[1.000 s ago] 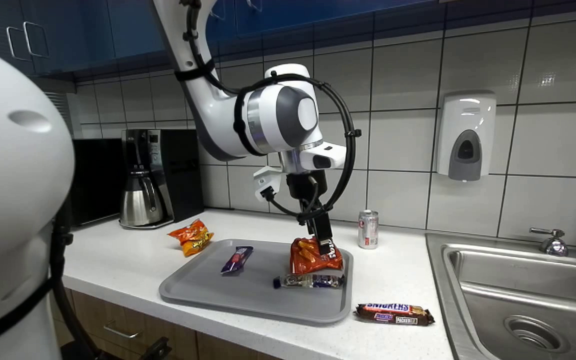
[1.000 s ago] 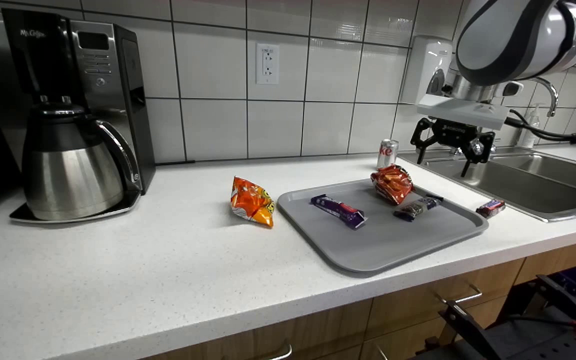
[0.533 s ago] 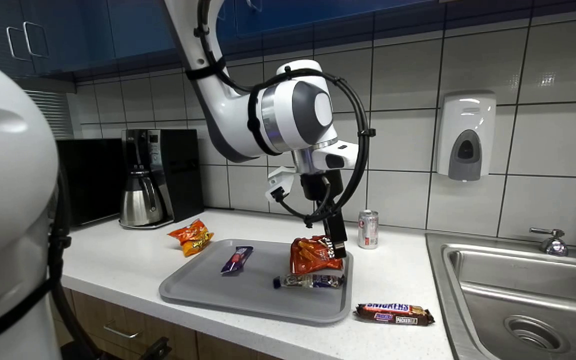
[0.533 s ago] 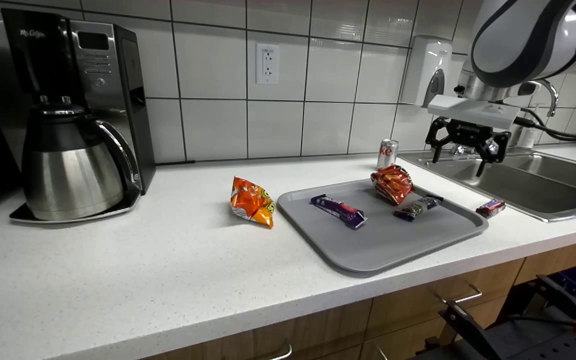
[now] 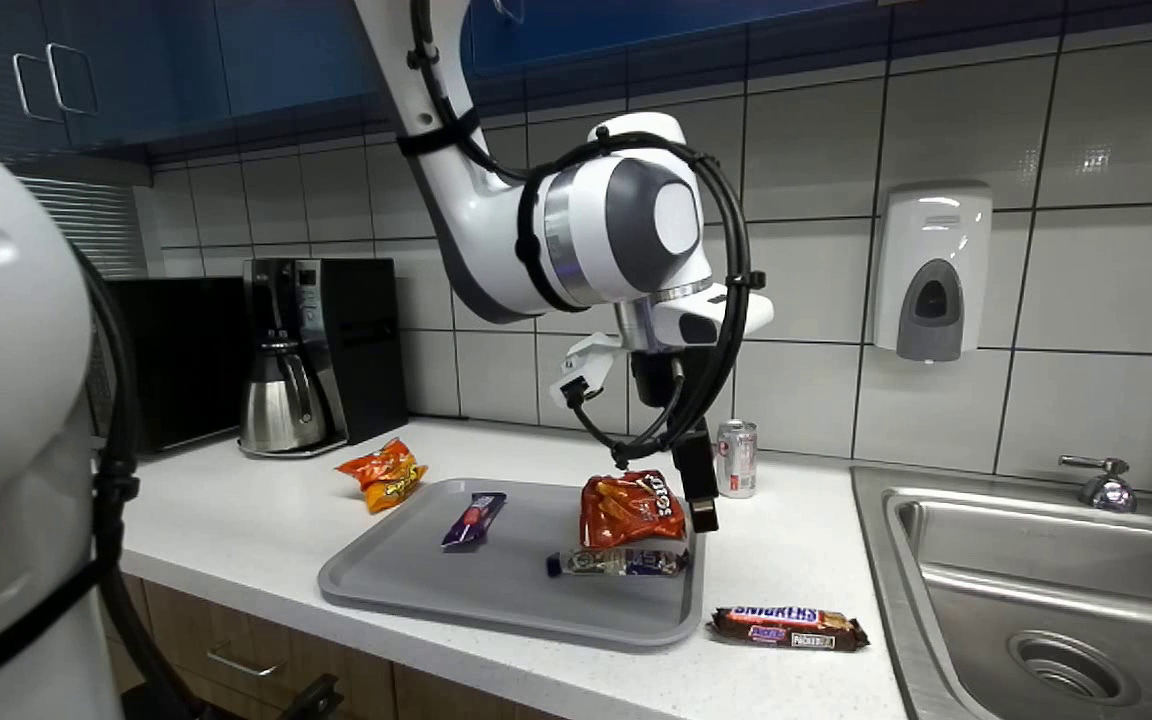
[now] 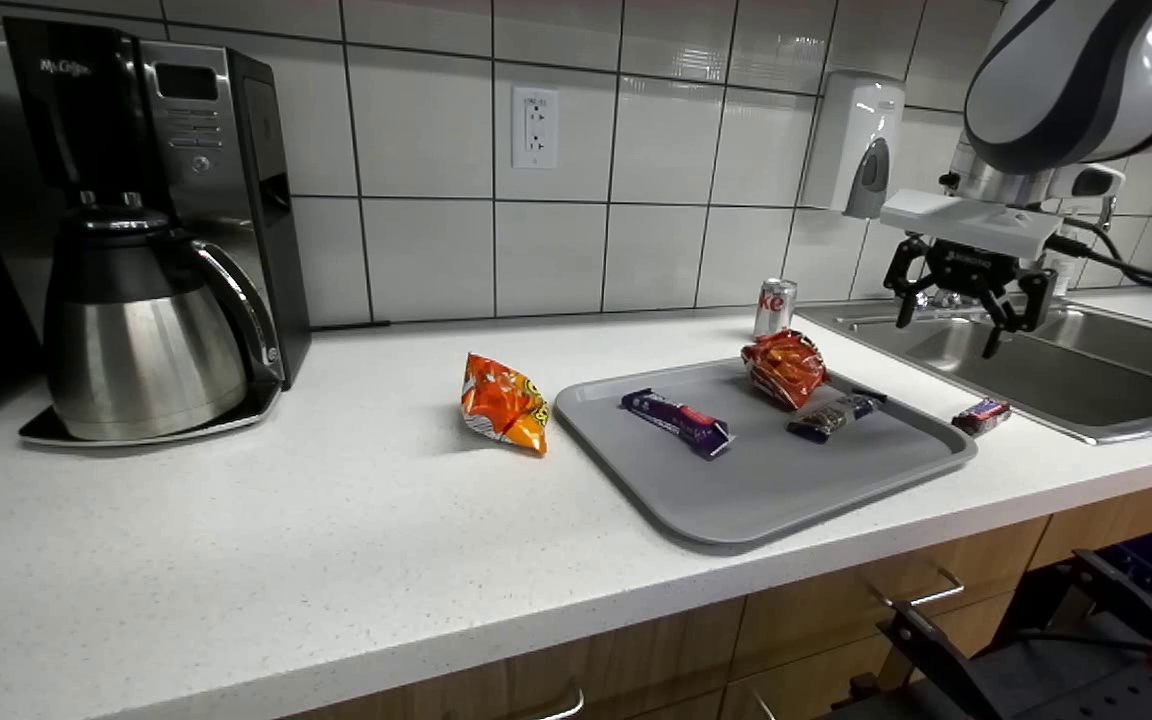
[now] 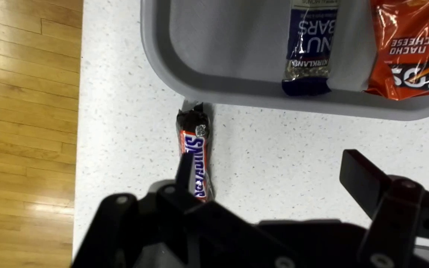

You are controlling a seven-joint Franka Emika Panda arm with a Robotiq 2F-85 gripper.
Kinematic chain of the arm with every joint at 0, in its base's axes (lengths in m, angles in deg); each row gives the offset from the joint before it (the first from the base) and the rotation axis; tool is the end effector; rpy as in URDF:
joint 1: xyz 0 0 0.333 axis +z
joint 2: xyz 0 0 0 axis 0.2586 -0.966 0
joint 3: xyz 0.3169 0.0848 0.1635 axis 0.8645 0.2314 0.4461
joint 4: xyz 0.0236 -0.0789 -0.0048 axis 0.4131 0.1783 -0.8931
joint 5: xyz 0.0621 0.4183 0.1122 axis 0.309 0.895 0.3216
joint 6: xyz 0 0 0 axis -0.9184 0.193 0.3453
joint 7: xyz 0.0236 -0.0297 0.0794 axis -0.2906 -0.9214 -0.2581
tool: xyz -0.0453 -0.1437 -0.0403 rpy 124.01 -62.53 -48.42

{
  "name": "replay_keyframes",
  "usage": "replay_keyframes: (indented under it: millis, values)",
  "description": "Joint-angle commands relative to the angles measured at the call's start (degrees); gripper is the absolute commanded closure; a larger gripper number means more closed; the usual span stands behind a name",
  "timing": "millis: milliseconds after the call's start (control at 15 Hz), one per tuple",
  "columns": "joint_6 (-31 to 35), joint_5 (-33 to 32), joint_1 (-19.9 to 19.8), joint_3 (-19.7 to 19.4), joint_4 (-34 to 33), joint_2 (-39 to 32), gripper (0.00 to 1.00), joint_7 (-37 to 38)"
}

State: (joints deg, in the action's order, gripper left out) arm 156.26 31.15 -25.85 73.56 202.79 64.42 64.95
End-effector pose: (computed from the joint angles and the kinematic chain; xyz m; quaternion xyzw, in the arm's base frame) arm 0.4402 -0.1812 0.2312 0.8159 -0.5678 0.1051 0.0308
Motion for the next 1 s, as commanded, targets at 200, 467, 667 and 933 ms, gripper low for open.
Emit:
replay_keyframes:
  millis: [200,467,667,933]
  values:
    - [-0.7,3.6,-1.6,-1.2,-3.2,-3.3,0.00,-0.1]
    - [0.6,5.9,-1.3,-2.7,-5.1,-6.7,0.00,-0.9]
    - [0.7,7.9,-1.1,-3.9,-6.8,-9.3,0.00,-1.8]
    - [0.2,11.2,-0.8,-4.8,-8.8,-12.2,0.00,-3.6]
